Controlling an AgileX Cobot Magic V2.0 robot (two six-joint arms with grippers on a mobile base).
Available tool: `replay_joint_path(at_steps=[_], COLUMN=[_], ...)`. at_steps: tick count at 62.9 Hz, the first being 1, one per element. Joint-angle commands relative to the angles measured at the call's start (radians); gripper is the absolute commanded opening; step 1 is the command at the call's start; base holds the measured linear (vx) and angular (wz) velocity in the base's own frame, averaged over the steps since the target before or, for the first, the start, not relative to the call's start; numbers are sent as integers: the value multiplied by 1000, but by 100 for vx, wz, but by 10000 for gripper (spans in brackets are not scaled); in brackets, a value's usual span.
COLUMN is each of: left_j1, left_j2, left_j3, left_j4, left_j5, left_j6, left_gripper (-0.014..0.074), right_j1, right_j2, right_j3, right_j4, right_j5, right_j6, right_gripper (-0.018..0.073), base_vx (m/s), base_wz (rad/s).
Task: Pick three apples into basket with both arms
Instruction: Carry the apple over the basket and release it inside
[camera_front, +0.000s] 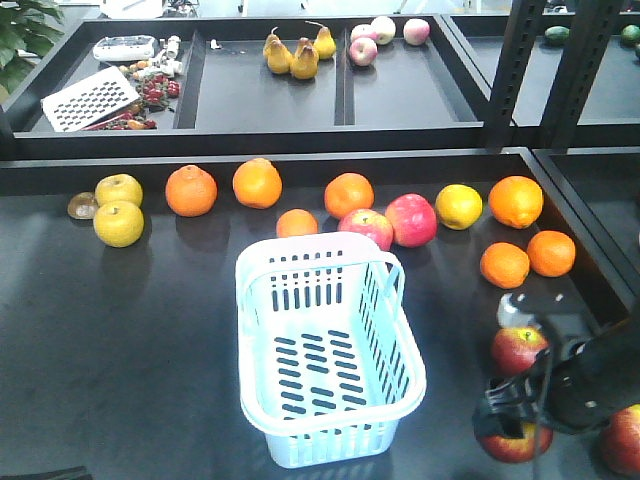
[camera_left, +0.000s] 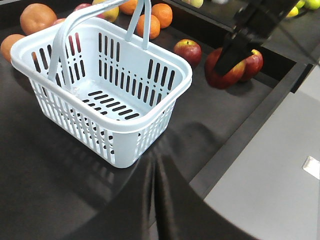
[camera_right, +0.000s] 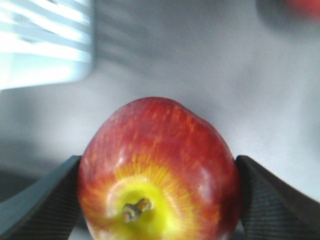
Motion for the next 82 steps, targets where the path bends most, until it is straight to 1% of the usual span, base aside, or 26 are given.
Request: replay_joint_path(at_steps=[1,7,10,13,20,21,24,29,32,36,42,44,49,57,62,73,79,82], left_j1=[-3,-3,-3,-3,-3,-3,-3,-3,-3,-3,-3,-3,-3,-3,-3,-3,-3,-3], left_j2=[4,4,4,4,4,4,4,4,4,4,4,4,4,4,4,4,4,4], left_j3=[-24,-24,-24,-24,-24,-24,-24,-24,-24,-24,-24,-24,-24,-24,-24,-24,-24,-24], left_j4=[-36,-36,-36,-36,-36,-36,-36,-36,-36,-36,-36,-36,-36,-36,-36,-36,-36,-36], left_j5=[-50,-50,-50,-50,-50,-50,-50,-50,-50,-50,-50,-50,-50,-50,-50,-50,-50,-50], left_j6=[-8,-8,-8,-8,-8,-8,-8,-8,-8,-8,-8,-8,-8,-8,-8,-8,-8,-8], left_gripper=[-6,-6,-6,-6,-6,-6,-6,-6,-6,-6,-6,-6,-6,-6,-6,-6,-6,-6], right_j1=[0,0,1,1,1,1,9,65,107,183,264,283,312,327,327,327,327,327], right_j2=[-155,-256,-297,-322,-341,-339,-333,-305,-277,-228,-144,-118,-35,59,95,120,116,116], right_j3=[-17,-17,-17,-17,-17,-17,-17,-17,-17,-17,-27,-38,-95,-176,-192,-193,-196,-196], right_j4=[7,38,84,140,359,406,497,656,712,763,794,794,792,774,774,772,771,771], right_j5=[54,72,85,99,118,118,117,95,72,-28,-197,-228,-225,-223,-221,-228,-233,-233], right_j6=[-20,-20,-33,-67,-226,-262,-347,-455,-502,-545,-566,-575,-606,-598,-598,-610,-616,-616], right_gripper=[-8,-7,-6,-5,-4,-4,-4,-4,-4,-2,11,19,54,150,240,541,641,663], base_vx=[0,0,0,0,0,0,0,0,0,0,0,0,0,0,0,0,0,0], base_wz=[0,0,0,0,0,0,0,0,0,0,0,0,0,0,0,0,0,0])
